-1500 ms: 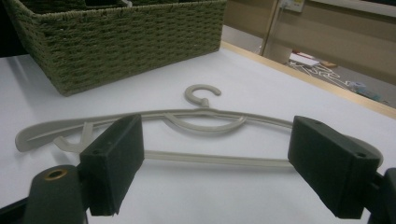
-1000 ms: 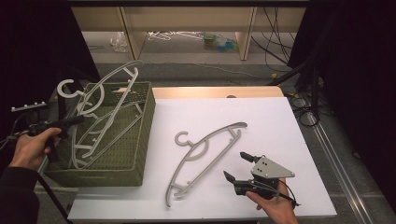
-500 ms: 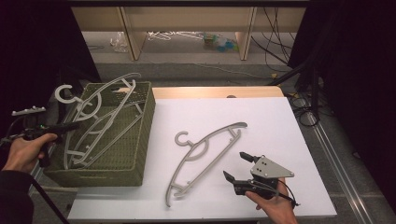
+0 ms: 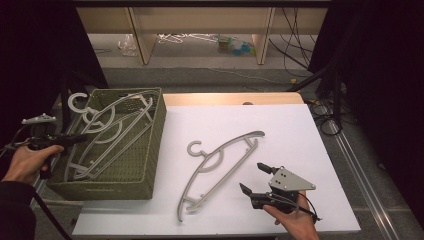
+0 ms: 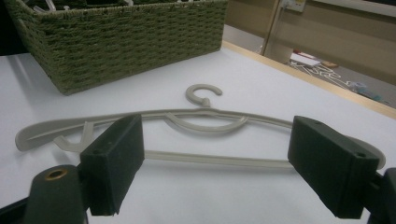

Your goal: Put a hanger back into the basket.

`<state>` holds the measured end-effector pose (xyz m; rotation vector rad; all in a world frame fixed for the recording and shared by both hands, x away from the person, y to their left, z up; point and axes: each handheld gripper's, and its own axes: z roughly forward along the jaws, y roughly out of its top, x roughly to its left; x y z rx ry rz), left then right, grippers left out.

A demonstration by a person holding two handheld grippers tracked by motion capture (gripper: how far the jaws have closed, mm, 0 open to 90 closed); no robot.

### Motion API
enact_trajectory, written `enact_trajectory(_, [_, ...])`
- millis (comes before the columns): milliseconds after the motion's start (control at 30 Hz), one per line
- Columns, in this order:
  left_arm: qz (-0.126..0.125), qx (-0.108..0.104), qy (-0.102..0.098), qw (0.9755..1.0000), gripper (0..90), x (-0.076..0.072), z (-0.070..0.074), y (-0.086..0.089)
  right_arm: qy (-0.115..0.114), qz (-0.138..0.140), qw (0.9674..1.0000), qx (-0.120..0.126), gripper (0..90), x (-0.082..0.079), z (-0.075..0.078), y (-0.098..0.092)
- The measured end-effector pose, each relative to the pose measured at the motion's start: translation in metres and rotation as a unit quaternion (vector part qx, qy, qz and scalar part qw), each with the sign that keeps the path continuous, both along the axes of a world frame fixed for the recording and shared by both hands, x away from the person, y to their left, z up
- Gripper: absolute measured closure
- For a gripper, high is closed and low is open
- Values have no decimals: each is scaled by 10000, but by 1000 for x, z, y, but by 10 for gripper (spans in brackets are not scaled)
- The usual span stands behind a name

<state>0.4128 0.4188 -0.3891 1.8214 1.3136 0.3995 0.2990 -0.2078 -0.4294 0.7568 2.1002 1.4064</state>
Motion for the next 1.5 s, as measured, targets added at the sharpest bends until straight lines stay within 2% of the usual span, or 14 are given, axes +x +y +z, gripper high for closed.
enact_trajectory(167, [-48,255,119,9996,799,5,-3,-8,-38,0,10000,-15,193,0,0,1])
enact_trajectory(233, [-61,182,174,9997,793,7,-5,-11,-3,34,10000,-24,193,0,0,0])
enact_trajectory(333, [-115,325,186,9992,790,10,-7,-17,-4,26,10000,-22,193,0,0,0])
enact_trajectory(400, [-93,421,392,9983,790,12,-11,-21,36,15,10000,-82,193,-1,1,-1])
enact_trajectory(500, [28,680,537,9962,769,14,-11,-17,9,37,10000,-44,193,0,1,0])
enact_trajectory(600, [145,743,648,9950,724,15,-12,-15,2,29,10000,-15,193,0,0,0])
enact_trajectory(700, [437,685,574,9950,674,14,-11,-17,3,4,10000,-5,193,0,0,0])
enact_trajectory(867, [435,500,493,9966,622,9,-3,-24,58,49,10000,-33,193,1,0,1])
enact_trajectory(933, [481,131,294,9983,600,5,4,-32,69,52,10000,-20,193,0,-1,1])
enact_trajectory(1100, [-52,18,-51,10000,528,-11,27,-63,46,42,10000,1,193,1,-1,2])
enact_trajectory(1133, [-185,-52,-165,9997,491,-17,34,-79,55,51,10000,-15,192,1,-1,2])
enact_trajectory(1233, [-336,48,-195,9992,419,-22,39,-94,58,66,10000,-7,193,1,0,2])
enact_trajectory(1267, [-447,-86,-232,9987,405,-25,42,-109,63,76,9999,-26,192,1,0,2])
enact_trajectory(1500, [-776,-437,-199,9958,350,-33,44,-147,53,65,10000,10,192,1,0,1])
